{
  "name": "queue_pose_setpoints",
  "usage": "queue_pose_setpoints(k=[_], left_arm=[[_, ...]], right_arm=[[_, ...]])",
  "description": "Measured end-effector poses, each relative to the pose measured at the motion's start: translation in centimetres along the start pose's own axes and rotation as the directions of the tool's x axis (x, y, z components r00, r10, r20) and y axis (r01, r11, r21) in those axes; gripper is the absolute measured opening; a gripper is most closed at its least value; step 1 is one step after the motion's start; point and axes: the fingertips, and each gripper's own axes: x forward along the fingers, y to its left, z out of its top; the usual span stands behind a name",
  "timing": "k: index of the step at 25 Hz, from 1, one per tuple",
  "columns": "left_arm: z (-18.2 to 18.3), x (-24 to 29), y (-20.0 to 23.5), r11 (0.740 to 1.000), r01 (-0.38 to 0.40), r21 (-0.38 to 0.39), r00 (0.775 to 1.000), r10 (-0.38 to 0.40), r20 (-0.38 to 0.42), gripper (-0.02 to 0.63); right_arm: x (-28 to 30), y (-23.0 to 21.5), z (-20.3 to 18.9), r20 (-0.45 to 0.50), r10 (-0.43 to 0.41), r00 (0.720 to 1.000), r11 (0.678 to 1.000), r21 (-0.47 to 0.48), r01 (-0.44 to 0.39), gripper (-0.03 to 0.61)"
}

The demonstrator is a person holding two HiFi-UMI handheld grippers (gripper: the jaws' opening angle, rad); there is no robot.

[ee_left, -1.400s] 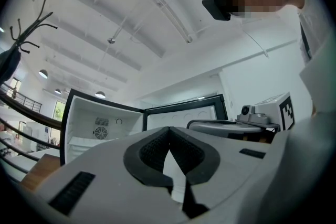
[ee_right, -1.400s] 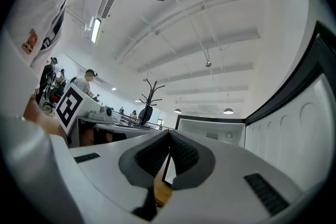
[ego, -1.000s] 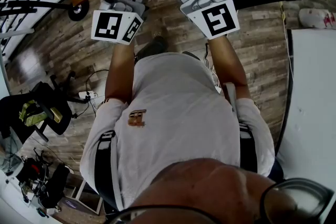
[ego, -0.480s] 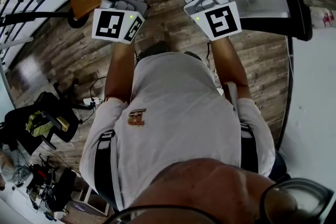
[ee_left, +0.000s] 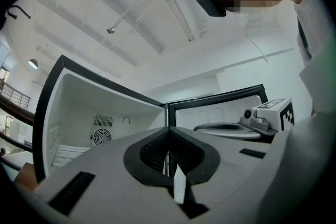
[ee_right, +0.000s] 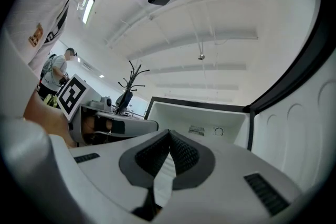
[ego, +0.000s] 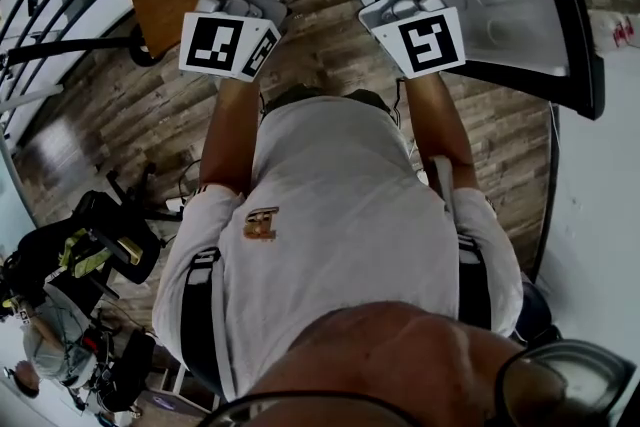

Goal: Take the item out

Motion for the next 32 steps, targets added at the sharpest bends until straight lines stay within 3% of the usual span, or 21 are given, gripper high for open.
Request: queue_pose_setpoints(k=[7,16,32], left_arm=[[-1.0,1.3,3.8,1.000,0.024,-0.011,1.000,-0.024,-0.004,0.018],[-2.2,2.5,5.4,0.998,0.043,-0.037,0.999,-0.044,-0.024,0.018],[-3.4,8.0,6.8,0.975,-0.034,-0.221,0.998,0.023,-0.052,0.018]], right_arm=[[3.5,-0.9,-1.9,-0.022,-0.028,0.999,1.000,-0.014,0.027,0.034],[4.8,-1.4,-3.3,-0.055,-0.049,0.997,0.997,-0.054,0.046,0.034],[5.7,-6.2,-4.2,-0.052,-0.038,0.998,0.992,-0.121,0.031,0.034]])
